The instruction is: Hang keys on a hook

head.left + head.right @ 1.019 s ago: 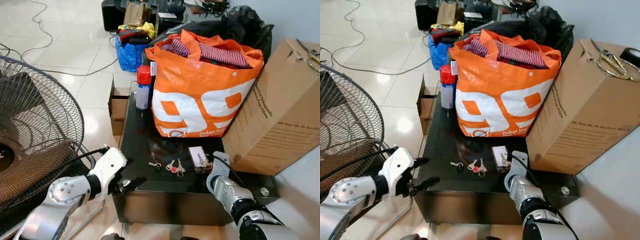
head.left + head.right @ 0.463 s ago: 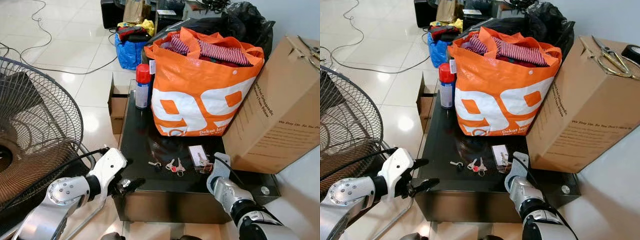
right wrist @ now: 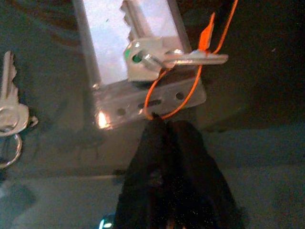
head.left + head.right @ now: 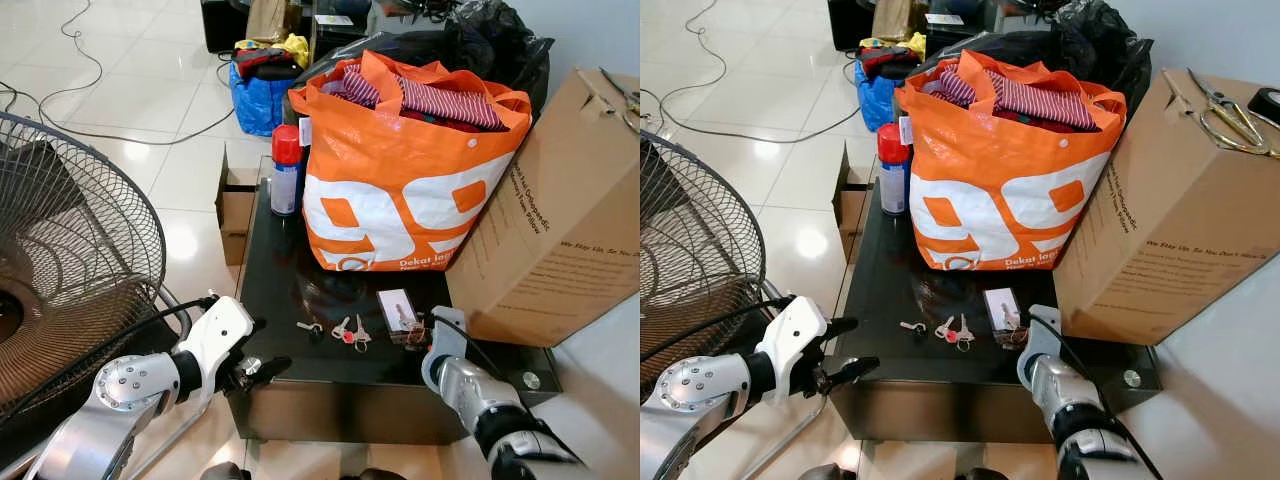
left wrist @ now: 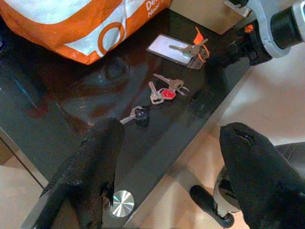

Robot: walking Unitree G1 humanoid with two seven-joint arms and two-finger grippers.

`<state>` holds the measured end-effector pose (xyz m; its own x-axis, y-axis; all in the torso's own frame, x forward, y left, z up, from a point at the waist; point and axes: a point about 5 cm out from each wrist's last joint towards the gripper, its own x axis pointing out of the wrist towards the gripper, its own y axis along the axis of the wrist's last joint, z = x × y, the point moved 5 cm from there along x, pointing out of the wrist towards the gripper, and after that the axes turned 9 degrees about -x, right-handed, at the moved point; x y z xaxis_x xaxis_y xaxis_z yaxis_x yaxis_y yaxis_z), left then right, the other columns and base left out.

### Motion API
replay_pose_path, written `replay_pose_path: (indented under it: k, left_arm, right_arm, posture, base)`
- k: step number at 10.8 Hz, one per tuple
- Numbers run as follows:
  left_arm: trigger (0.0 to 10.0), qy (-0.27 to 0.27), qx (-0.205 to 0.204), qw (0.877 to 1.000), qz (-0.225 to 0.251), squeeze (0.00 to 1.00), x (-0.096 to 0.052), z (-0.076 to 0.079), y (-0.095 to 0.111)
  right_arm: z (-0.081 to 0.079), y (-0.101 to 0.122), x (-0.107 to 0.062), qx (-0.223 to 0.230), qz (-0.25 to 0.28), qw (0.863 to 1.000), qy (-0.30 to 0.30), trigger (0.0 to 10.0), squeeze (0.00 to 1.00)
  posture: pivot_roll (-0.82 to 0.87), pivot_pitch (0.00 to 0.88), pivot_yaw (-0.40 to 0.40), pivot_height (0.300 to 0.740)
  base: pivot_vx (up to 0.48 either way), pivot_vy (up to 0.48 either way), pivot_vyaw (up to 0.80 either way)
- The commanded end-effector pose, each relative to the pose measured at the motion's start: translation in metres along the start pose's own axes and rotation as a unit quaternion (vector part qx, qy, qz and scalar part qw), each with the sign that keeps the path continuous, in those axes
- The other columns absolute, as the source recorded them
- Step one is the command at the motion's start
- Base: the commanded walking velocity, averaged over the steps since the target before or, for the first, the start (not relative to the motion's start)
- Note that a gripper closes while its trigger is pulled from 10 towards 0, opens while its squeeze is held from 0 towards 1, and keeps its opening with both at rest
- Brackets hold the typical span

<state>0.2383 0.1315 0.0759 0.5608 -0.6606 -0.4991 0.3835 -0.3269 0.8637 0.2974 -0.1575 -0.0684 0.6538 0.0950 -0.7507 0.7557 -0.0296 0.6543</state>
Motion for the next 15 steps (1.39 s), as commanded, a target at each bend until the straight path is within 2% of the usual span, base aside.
replay_pose_path:
  k: [1, 4, 9, 10, 11, 12, 13, 14, 15]
  left_arm:
    - [10.0, -0.004, 0.002, 1.0, 0.003, 0.0, 0.0, 0.003, 0.002]
    - [10.0, -0.004, 0.003, 1.0, 0.0, 0.0, -0.001, 0.003, 0.001]
    - [10.0, -0.004, 0.003, 1.0, 0.0, 0.0, 0.0, 0.002, 0.002]
    - [10.0, -0.003, 0.003, 1.0, 0.001, 0.0, 0.001, 0.002, 0.002]
    - [10.0, -0.003, 0.004, 1.0, 0.002, 0.0, 0.001, 0.002, 0.002]
    - [10.0, -0.003, 0.004, 1.0, 0.002, 0.0, 0.002, 0.002, 0.003]
    - [10.0, -0.003, 0.005, 1.0, 0.003, 0.0, 0.002, 0.001, 0.004]
    - [10.0, -0.003, 0.005, 1.0, 0.003, 0.0, 0.002, 0.001, 0.004]
    - [10.0, -0.003, 0.005, 1.0, 0.003, 0.0, 0.002, 0.001, 0.004]
  right_arm:
    - [-0.003, -0.009, -0.001, 0.003, -0.013, 1.0, 0.013, 10.0, 1.0]
    - [-0.021, 0.009, -0.001, 0.006, 0.022, 0.999, 0.028, 10.0, 1.0]
    - [-0.01, 0.008, -0.001, -0.043, -0.005, 0.999, -0.023, 10.0, 1.0]
    - [-0.008, 0.012, -0.002, -0.036, 0.004, 0.999, -0.028, 10.0, 1.0]
    - [-0.011, 0.021, -0.002, 0.001, 0.028, 0.999, -0.023, 10.0, 1.0]
    - [-0.016, 0.025, -0.002, 0.01, 0.034, 0.999, -0.013, 10.0, 1.0]
    - [-0.014, 0.024, -0.002, -0.005, 0.025, 0.999, -0.03, 10.0, 0.36]
    - [-0.011, 0.024, -0.001, -0.001, 0.024, 0.999, -0.044, 10.0, 0.0]
    - [-0.005, 0.025, -0.001, 0.005, 0.024, 0.998, -0.064, 10.0, 0.0]
  posture:
    - [0.03, 0.077, -0.106, 0.74]
    - [0.03, 0.078, -0.103, 0.74]
    - [0.03, 0.074, -0.11, 0.74]
    - [0.03, 0.071, -0.11, 0.74]
    - [0.03, 0.07, -0.109, 0.74]
    - [0.03, 0.07, -0.109, 0.74]
    - [0.03, 0.071, -0.109, 0.74]
    - [0.03, 0.071, -0.109, 0.74]
    - [0.03, 0.07, -0.109, 0.74]
  base:
    - [0.0, 0.0, 0.0]
    - [0.0, 0.0, 0.0]
    - [0.0, 0.0, 0.0]
    - [0.0, 0.0, 0.0]
    - [0.0, 0.0, 0.0]
    - [0.0, 0.0, 0.0]
    - [0.0, 0.0, 0.0]
    - [0.0, 0.0, 0.0]
    - [0.0, 0.0, 0.0]
